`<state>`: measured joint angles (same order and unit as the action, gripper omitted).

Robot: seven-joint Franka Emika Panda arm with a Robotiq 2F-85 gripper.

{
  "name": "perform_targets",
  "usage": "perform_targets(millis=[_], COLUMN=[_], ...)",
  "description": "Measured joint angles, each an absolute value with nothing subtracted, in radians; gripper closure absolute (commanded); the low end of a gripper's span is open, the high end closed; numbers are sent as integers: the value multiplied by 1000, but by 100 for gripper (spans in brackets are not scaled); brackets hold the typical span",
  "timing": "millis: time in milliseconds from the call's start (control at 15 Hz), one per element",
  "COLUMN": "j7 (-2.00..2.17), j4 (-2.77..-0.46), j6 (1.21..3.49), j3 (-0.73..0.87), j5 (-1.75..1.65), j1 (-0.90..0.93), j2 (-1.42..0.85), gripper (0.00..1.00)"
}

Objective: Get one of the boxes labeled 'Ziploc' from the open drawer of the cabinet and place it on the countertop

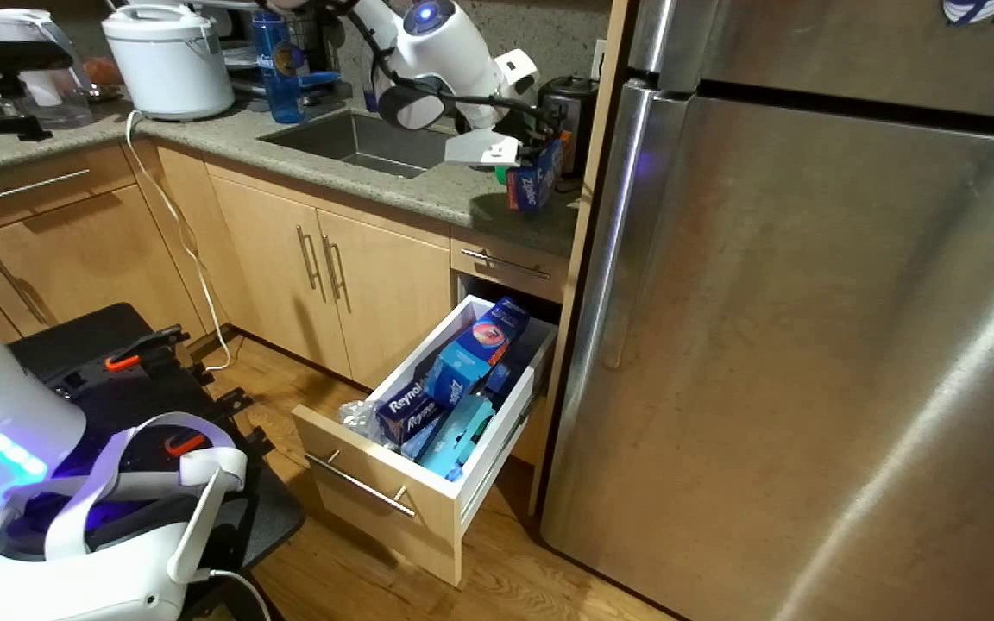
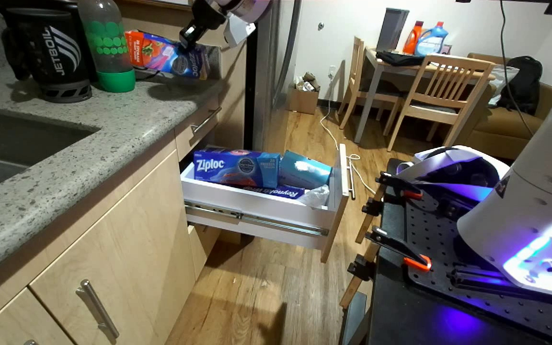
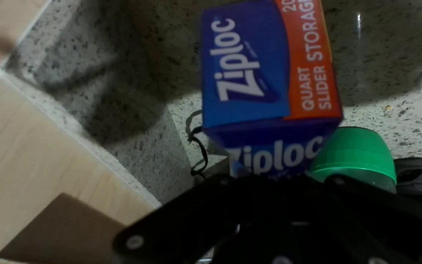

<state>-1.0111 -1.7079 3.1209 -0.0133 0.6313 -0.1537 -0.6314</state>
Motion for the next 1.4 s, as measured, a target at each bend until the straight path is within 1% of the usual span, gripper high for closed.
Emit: perform_targets(millis=[1200, 1400], j7=[-1011, -1011], j4=[-1692, -1692], j6=[3113, 3111], j3=[-7, -6], j5=[631, 631], j1=[-128, -128], j2=[-671, -673], gripper=[99, 98])
